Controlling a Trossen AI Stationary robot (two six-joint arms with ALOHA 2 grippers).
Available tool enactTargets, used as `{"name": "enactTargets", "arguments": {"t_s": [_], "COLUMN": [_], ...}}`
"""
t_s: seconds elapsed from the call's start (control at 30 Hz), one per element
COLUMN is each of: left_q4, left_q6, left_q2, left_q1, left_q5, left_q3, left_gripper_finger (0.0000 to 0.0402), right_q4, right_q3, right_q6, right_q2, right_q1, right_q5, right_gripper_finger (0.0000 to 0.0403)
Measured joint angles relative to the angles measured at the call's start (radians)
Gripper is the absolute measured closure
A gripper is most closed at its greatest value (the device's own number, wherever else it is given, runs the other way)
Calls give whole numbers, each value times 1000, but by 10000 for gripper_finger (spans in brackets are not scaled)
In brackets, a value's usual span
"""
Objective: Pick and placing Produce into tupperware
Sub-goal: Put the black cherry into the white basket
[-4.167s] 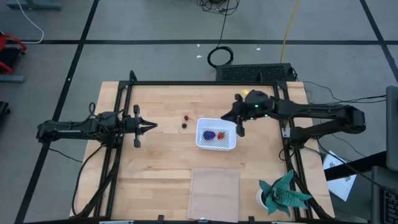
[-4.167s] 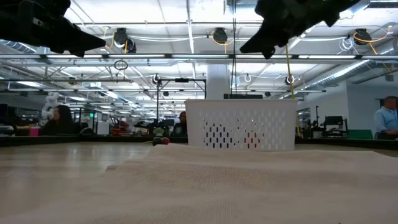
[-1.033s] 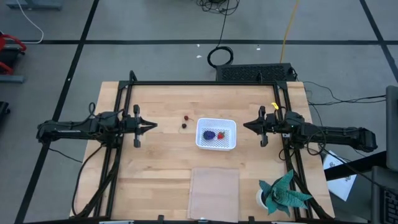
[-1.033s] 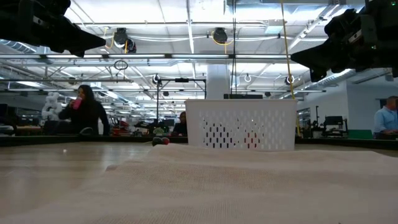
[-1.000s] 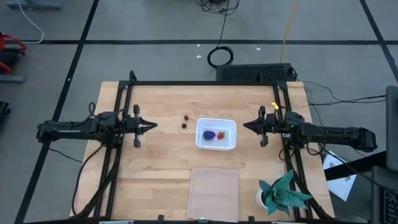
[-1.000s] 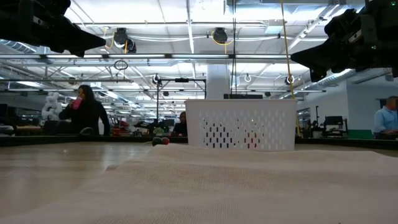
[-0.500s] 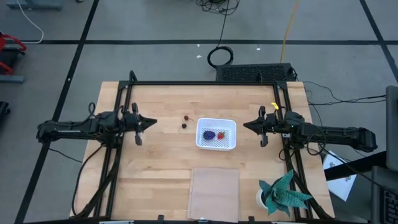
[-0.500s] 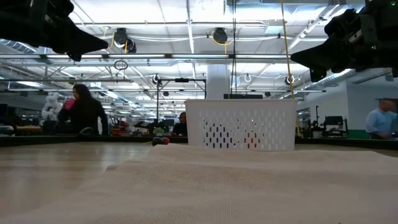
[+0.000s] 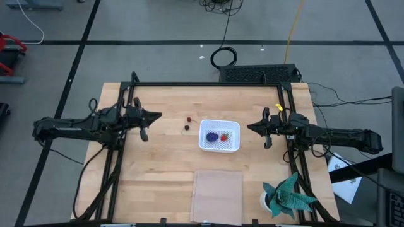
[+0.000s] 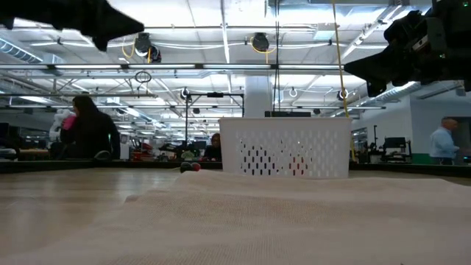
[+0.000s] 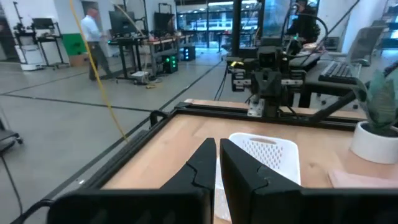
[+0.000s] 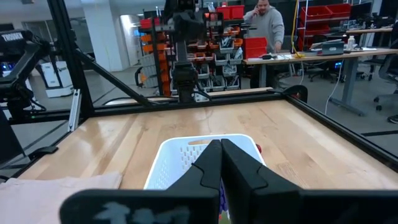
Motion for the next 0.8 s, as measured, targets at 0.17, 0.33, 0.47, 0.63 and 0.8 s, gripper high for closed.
{"name": "enactTargets", "arguments": {"t_s": [0.17, 0.33, 0.47, 0.63, 0.8], "left_q4": [-66, -139, -150, -146, -154], "left_q6": [1, 1, 2, 27, 34], "left_q2": [133, 246, 314, 371, 406], "left_q1": [1, 21, 36, 61, 93], "left_q5": [-66, -54, -20, -13, 8], "left_q3": [166, 303, 362, 421, 509], "left_gripper_finger": [376, 376, 376, 376, 376], "right_q4": [0, 7, 15, 15, 32], "right_q3": [0, 0, 0, 0, 0], "right_q6": [1, 1, 3, 3, 3], "right_q2": [0, 0, 0, 0, 0], "right_q1": [0, 0, 0, 0, 0], "right_q5": [0, 0, 0, 0, 0], "right_gripper_finger": [403, 403, 403, 403, 403]}}
